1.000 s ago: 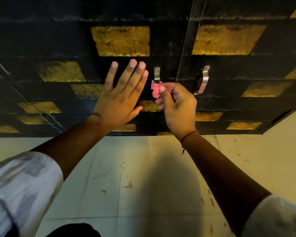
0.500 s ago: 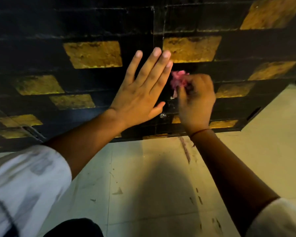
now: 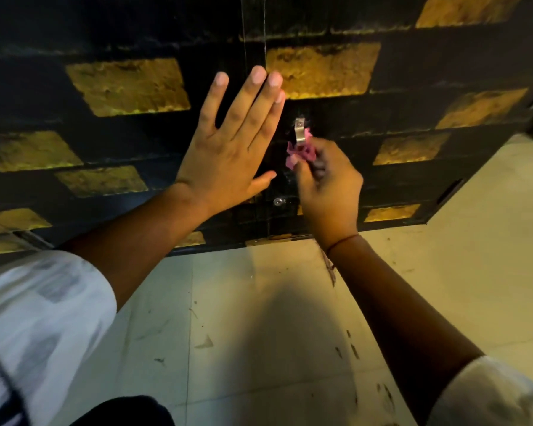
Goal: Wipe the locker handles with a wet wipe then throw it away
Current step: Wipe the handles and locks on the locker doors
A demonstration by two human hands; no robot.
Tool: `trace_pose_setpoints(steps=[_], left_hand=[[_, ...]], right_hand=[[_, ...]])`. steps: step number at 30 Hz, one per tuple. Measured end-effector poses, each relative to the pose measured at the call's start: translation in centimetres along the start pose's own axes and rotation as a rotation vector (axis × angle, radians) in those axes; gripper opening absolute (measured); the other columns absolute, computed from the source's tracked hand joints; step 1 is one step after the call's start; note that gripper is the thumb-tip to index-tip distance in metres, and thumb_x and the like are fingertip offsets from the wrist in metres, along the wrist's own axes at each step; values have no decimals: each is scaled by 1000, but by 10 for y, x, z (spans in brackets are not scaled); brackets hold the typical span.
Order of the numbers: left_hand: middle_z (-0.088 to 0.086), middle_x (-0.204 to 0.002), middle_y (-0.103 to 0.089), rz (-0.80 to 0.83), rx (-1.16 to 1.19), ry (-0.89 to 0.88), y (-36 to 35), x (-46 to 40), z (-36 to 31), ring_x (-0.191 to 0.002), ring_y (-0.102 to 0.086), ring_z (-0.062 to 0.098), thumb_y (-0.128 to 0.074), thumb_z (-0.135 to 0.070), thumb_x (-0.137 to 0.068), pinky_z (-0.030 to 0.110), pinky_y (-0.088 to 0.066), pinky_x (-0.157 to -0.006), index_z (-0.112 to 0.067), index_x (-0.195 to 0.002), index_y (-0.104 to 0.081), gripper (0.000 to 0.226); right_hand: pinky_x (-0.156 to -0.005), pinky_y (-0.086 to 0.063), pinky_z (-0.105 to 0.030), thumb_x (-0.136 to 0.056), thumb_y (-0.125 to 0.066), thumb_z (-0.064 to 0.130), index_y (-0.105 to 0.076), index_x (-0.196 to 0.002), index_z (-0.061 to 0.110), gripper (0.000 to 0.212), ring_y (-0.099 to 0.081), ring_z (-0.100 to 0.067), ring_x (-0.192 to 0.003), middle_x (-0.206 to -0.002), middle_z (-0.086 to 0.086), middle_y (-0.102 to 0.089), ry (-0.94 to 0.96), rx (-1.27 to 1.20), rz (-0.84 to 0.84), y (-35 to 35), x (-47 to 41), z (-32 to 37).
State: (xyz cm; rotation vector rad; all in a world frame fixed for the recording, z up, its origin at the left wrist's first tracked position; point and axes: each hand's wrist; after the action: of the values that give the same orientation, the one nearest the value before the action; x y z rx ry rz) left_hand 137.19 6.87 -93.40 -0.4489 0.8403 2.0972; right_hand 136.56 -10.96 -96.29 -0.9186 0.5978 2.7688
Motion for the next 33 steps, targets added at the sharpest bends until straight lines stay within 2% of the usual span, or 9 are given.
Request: trace_pose_setpoints(steps=[4, 7, 9, 13, 16, 22, 28, 31, 33], left_hand=[[21, -166, -11, 8, 2, 2, 1, 0, 1, -154, -23, 36, -40, -74, -91, 59, -14, -119, 4, -161, -4, 110], [21, -166, -13, 2, -6, -1, 1, 0, 1, -154, -23, 37, -41, -74, -91, 59, -14, -119, 3, -161, -5, 110], [21, -166, -12, 1, 1, 0, 2, -1, 0, -154, -23, 37, -41, -73, -92, 59, -14, -119, 3, -161, -4, 109], [21, -167, -13, -5, 11, 7, 0, -1, 0, -154, -24, 37, -40, -73, -92, 59, -13, -118, 2, -161, -5, 109], [21, -167, -15, 0, 10, 5, -1, 0, 0, -154, -23, 37, -41, -74, -92, 60, -13, -118, 3, -161, -5, 109], [22, -166, -8, 7, 38, 8, -1, -1, 0, -154, -21, 38, -43, -72, -93, 60, -11, -118, 2, -161, -4, 108], [21, -167, -10, 3, 7, 2, -1, 0, 1, -154, -20, 37, -42, -73, -92, 60, -12, -118, 2, -161, -4, 109], [21, -167, -11, 5, 29, 4, -2, 0, 0, -155, -21, 37, -43, -72, -93, 60, -11, -118, 2, -161, -4, 108], [21, -167, -10, 5, 15, 3, 0, -1, 1, -155, -21, 37, -42, -73, -92, 60, -11, -118, 2, -161, -3, 109]], right_hand=[[-80, -52, -21, -93, -68, 27, -70, -104, 14, 17, -62, -8, -89, -95, 1, -67, -39, 59, 72, -1, -7, -5], [-78, -55, -40, -92, -67, 35, -69, -92, 13, 22, -65, -17, -86, -92, -5, -66, -112, 0, 170, -1, -16, -12], [-74, -57, -43, -93, -66, 35, -69, -90, 12, 24, -68, -18, -83, -90, -7, -68, -135, -36, 236, 5, -20, -13], [-49, -48, -25, -99, -60, 24, -72, -103, 12, 18, -60, -12, -61, -92, -4, -72, -239, -312, 252, 12, -17, 1], [-41, -39, -21, -102, -53, 17, -68, -118, 10, 23, -49, -11, -45, -87, 3, -70, -394, -536, 168, 7, -7, 6], [-44, -51, -31, -101, -54, 10, -68, -119, 10, 22, -58, -29, -52, -108, -3, -70, -260, -310, 233, 13, -1, -1], [-41, -46, -25, -103, -52, 13, -66, -119, 12, 22, -54, -12, -43, -103, -7, -71, -342, -376, 52, 7, -5, 8], [-46, -52, -30, -102, -52, 14, -67, -120, 13, 23, -61, -18, -54, -103, 2, -70, -258, -235, 150, 7, 4, -1], [-56, -57, -34, -101, -54, 14, -66, -121, 14, 24, -67, -17, -64, -107, 2, -70, -272, -230, 63, 7, 1, 0]])
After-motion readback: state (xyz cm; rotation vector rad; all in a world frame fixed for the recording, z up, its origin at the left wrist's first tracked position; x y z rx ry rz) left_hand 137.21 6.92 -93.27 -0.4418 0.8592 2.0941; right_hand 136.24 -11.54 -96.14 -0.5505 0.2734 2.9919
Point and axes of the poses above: each hand's wrist, its own x-axis away from the middle knuckle, its own y-axis out of the back of the hand, z = x × y
